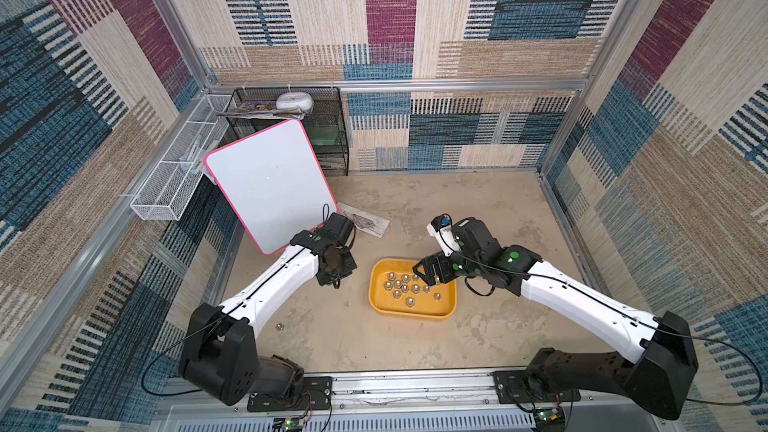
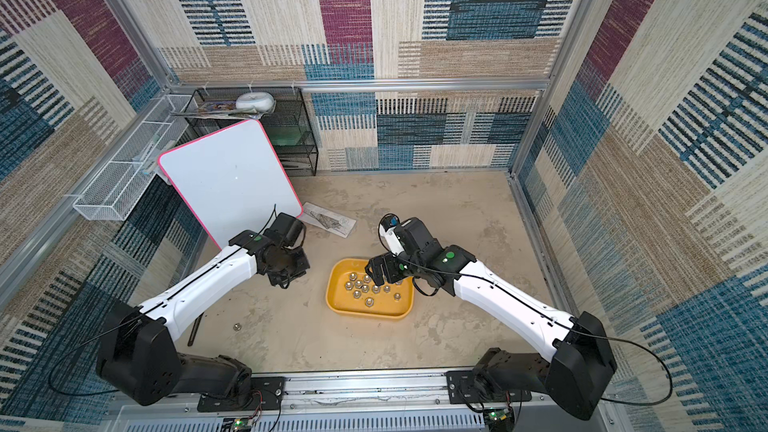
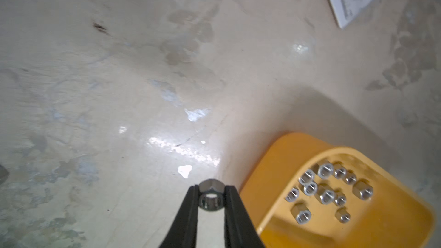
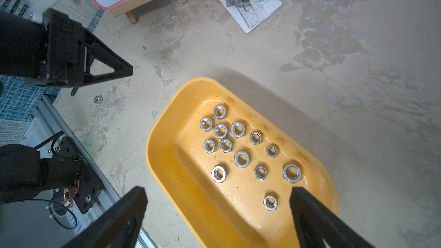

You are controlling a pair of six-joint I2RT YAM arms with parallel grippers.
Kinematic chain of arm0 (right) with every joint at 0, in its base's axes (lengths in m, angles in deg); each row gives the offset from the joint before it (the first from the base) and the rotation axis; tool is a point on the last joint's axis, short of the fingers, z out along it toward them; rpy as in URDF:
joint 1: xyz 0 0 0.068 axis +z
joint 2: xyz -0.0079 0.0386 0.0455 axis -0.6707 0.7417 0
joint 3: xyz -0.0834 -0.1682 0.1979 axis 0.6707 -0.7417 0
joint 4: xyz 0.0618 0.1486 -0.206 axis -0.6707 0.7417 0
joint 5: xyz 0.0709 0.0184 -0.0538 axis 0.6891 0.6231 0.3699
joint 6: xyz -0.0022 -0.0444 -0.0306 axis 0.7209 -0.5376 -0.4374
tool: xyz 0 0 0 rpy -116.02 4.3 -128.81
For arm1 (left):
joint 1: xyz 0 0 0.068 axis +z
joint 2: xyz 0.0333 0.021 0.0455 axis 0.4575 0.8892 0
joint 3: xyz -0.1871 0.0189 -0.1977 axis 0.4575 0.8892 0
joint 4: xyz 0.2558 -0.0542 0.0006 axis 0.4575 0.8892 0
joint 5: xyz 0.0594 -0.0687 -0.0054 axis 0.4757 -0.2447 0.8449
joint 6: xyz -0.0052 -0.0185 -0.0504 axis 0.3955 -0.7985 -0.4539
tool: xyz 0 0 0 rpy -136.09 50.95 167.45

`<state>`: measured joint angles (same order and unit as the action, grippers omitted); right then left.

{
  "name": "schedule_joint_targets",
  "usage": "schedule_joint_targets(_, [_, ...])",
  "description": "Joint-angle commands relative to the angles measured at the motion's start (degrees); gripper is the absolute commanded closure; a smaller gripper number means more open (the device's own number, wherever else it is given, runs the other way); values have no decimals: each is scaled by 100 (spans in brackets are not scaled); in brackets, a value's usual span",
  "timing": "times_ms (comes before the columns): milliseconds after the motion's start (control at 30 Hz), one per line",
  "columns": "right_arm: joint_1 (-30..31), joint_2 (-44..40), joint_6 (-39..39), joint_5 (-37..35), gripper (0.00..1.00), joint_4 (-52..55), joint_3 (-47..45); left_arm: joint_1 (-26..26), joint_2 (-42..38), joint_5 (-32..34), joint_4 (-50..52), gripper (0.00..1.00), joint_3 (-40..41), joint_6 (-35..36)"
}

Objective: Put the nuts on the desktop into the storage box
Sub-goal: Place the nut in the storage box.

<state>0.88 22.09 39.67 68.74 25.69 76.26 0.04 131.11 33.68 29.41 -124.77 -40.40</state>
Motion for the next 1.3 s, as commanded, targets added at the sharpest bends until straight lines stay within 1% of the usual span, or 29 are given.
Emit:
schedule_joint_targets(0, [-63,-281,185,-258,1,-85,-161,-588,366,129,123,77,-356,-400])
schedule_joint_targets(100, [-154,-579,314,-428,1,-11,-355,-1252,878,213,102,77,-792,-469])
schedule_joint_targets(200, [-239,-917,538,-503,1,156,-536,-1651,1377,82,-19,77,-1052,-561])
schedule_joint_targets(333, [-279,-1454,872,-527,1,357,-844,-1935,1800,-87,-213,77,-1249,-641])
schedule_joint_targets(467, [-274,-1972,1127,-713,1,671,-1035,-2133,2160,-203,-244,77,-1503,-624])
schedule_joint_targets(600, [-273,-2388,1376,-693,1,750,-1272,-2349,2486,-310,-252,77,-1687,-589])
schedule_joint_targets(800, [-274,-2660,1515,-744,1,951,-1370,-2469,2804,-457,-361,78,-1607,-640])
schedule_joint_targets(1033, [-275,-2712,1516,-701,1,1006,-1386,-2478,2962,-446,-460,77,-1509,-685])
schedule_joint_targets(1200, [-268,-2646,1482,-674,1,973,-1393,-2487,2963,-438,-474,61,-1548,-641])
schedule_joint_targets(1267, [-275,-2602,1466,-685,1,980,-1374,-2502,2903,-416,-470,60,-1540,-624])
